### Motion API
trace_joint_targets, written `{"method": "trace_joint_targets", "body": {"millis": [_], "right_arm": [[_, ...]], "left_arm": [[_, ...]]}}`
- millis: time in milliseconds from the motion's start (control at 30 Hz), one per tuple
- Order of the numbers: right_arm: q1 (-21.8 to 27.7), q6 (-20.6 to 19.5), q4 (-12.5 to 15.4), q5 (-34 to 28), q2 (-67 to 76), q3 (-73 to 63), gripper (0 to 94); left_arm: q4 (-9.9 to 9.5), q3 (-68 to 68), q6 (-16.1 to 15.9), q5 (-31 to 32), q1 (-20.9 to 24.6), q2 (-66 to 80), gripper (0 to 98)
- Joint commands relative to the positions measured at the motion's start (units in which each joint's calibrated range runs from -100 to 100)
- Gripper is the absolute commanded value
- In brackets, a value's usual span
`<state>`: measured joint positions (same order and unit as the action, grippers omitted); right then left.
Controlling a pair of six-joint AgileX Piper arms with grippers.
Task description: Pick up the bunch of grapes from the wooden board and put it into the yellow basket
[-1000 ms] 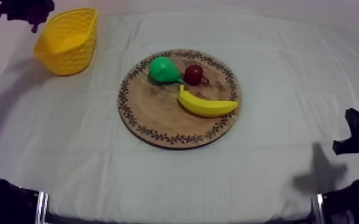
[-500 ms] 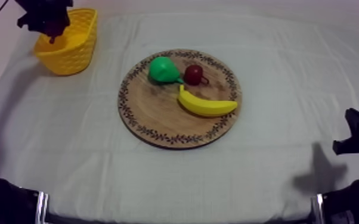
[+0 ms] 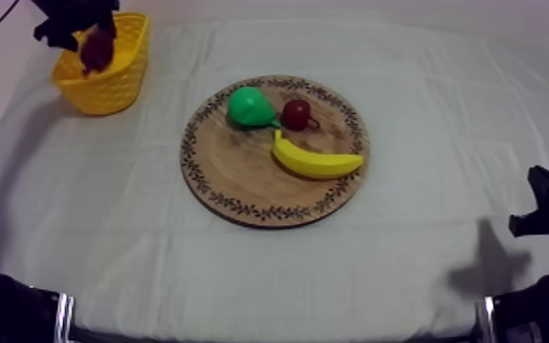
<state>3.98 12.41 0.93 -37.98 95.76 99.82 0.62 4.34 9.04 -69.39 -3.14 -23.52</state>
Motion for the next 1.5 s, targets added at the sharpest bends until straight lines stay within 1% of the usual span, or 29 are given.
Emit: {"method": "trace_joint_targets", "body": {"millis": [0,100,233,400,467,533,600,733,833,967,1100,1200,1300,1467], "right_arm": [[0.0,0.0,0.0,0.0,0.0,0.0,0.3],[0.0,0.0,0.0,0.0,0.0,0.0,0.3],[0.0,0.0,0.0,0.0,0.0,0.0,0.3],[0.0,0.0,0.0,0.0,0.0,0.0,0.3],[0.0,0.0,0.0,0.0,0.0,0.0,0.3],[0.0,0.0,0.0,0.0,0.0,0.0,0.3],[0.0,0.0,0.0,0.0,0.0,0.0,0.3],[0.0,0.0,0.0,0.0,0.0,0.0,0.3],[0.0,0.0,0.0,0.0,0.0,0.0,0.3],[0.0,0.0,0.0,0.0,0.0,0.0,0.3],[0.0,0.0,0.0,0.0,0.0,0.0,0.3],[0.0,0.0,0.0,0.0,0.0,0.0,0.3],[0.0,0.0,0.0,0.0,0.0,0.0,0.3],[0.0,0.0,0.0,0.0,0.0,0.0,0.3]], "left_arm": [[-0.13,-0.1,0.1,0.4,-0.1,0.2,89.4],[-0.27,-0.5,0.4,1.2,-0.1,0.6,92.9],[-0.41,-0.9,0.5,1.8,-0.1,1.2,93.8],[-0.46,-2.0,0.4,2.0,-0.1,2.5,91.8],[-0.52,-2.8,0.3,1.8,-0.2,3.5,88.9],[-0.58,-4.1,0.2,1.7,-0.3,4.9,83.6],[-0.72,-5.8,0.2,1.9,-0.6,6.7,76.3],[-1.18,-10.0,0.7,2.6,-1.7,10.8,59.5],[-2.07,-13.3,1.7,2.7,-3.2,14.2,47.4],[-3.24,-17.7,3.0,2.8,-5.6,19.2,34.4],[-3.86,-22.5,3.8,3.9,-7.5,25.1,20.6],[-3.97,-27.7,3.8,6.2,-8.4,30.1,12.3],[-4.06,-35.2,3.2,10.1,-8.6,35.5,5.2],[-3.77,-50.0,1.1,18.6,-6.2,45.2,1.0]]}}
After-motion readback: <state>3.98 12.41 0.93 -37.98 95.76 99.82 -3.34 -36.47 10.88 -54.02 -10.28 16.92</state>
